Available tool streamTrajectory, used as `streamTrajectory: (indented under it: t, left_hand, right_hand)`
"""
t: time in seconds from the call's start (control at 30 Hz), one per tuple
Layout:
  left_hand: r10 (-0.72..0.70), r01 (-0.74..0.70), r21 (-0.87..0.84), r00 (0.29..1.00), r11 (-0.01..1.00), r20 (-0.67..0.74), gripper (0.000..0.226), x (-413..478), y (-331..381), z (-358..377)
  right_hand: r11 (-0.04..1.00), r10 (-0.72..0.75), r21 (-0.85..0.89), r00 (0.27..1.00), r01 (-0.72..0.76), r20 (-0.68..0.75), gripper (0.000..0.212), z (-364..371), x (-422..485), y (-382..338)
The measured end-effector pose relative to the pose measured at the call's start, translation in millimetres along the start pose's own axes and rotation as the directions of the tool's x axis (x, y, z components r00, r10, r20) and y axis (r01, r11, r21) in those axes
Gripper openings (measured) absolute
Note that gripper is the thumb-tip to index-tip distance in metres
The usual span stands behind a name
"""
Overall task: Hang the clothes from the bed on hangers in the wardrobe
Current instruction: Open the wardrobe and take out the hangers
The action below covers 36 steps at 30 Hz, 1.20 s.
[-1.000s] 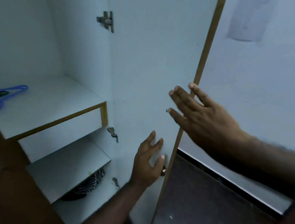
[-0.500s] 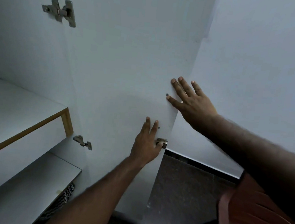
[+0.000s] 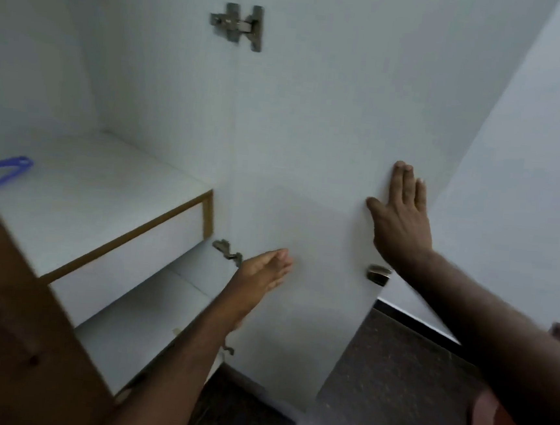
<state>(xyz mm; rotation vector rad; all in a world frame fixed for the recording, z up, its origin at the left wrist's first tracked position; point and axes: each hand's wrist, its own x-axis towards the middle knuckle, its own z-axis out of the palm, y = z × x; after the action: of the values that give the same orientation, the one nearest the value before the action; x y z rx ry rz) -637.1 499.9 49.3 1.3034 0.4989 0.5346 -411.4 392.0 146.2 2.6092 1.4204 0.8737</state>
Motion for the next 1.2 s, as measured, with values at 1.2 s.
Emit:
streamTrajectory:
  t: [1.2]
  left_hand:
    - [0.239, -0.129, 0.215, 0.212, 0.968, -0.948, 0.059, -191, 36, -86]
  right_hand:
    - [-0.616, -0.779, 0.538, 0.544, -0.575, -0.312, 0.081, -135, 15, -367]
